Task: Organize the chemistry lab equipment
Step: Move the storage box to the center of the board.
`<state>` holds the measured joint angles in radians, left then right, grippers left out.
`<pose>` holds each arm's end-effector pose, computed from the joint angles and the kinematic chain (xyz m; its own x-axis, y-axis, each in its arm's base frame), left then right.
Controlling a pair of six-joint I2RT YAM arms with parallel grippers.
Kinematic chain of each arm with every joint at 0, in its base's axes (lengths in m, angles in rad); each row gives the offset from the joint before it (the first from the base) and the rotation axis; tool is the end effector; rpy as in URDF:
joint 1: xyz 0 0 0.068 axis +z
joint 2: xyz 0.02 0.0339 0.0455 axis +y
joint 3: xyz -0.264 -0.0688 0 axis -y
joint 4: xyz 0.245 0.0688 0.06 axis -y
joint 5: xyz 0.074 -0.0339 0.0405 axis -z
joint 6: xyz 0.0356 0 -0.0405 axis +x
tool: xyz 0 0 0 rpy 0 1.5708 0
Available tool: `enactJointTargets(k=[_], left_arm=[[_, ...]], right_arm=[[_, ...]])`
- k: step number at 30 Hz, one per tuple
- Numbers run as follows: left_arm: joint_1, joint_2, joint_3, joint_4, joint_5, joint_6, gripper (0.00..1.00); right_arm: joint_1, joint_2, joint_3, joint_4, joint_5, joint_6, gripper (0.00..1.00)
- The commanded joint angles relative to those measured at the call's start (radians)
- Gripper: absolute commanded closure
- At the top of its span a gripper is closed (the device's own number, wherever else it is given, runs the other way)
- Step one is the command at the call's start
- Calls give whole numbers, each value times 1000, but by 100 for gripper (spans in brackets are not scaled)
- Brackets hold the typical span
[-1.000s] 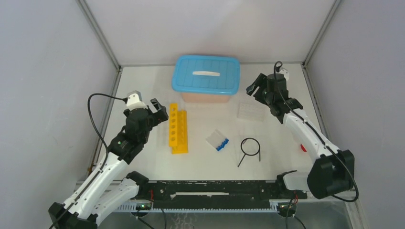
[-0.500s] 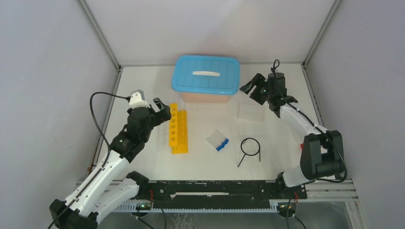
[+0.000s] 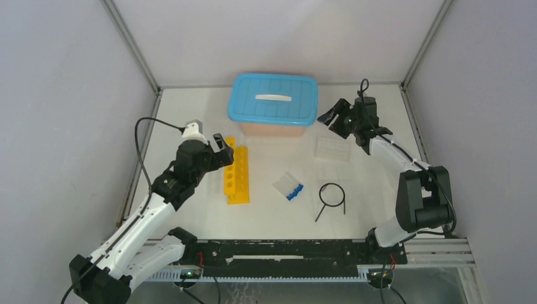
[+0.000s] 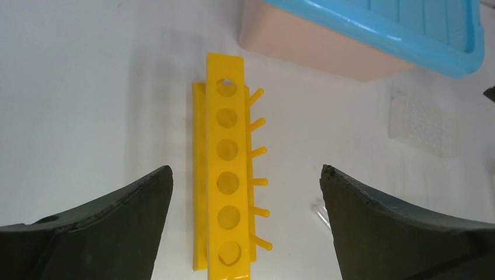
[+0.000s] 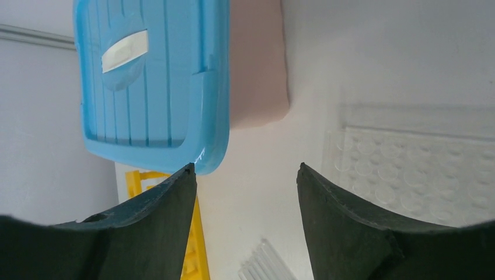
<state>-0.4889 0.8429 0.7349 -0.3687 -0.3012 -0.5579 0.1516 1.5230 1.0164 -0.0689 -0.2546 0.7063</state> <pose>0.1730 -0.0801 0.2943 -0.4579 -0.3291 -0.8259 -0.0314 0.9344 -0.3549 0.3364 0.0605 0.2518 -0.6397 0.5377 -0.5493 0.0791 0.7569 0.6488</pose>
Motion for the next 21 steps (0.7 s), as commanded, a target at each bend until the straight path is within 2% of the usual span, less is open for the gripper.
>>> enactJointTargets(k=[1, 13, 21], left_arm=[[-7, 44, 8, 43, 66, 7, 0], [-7, 118, -2, 62, 55, 1, 0], [-7, 113, -4, 67, 38, -6, 0]], right_arm=[[-23, 33, 3, 150, -83, 44, 29], [-38, 164, 73, 265, -207, 120, 34], [-46, 161, 89, 310, -237, 142, 34]])
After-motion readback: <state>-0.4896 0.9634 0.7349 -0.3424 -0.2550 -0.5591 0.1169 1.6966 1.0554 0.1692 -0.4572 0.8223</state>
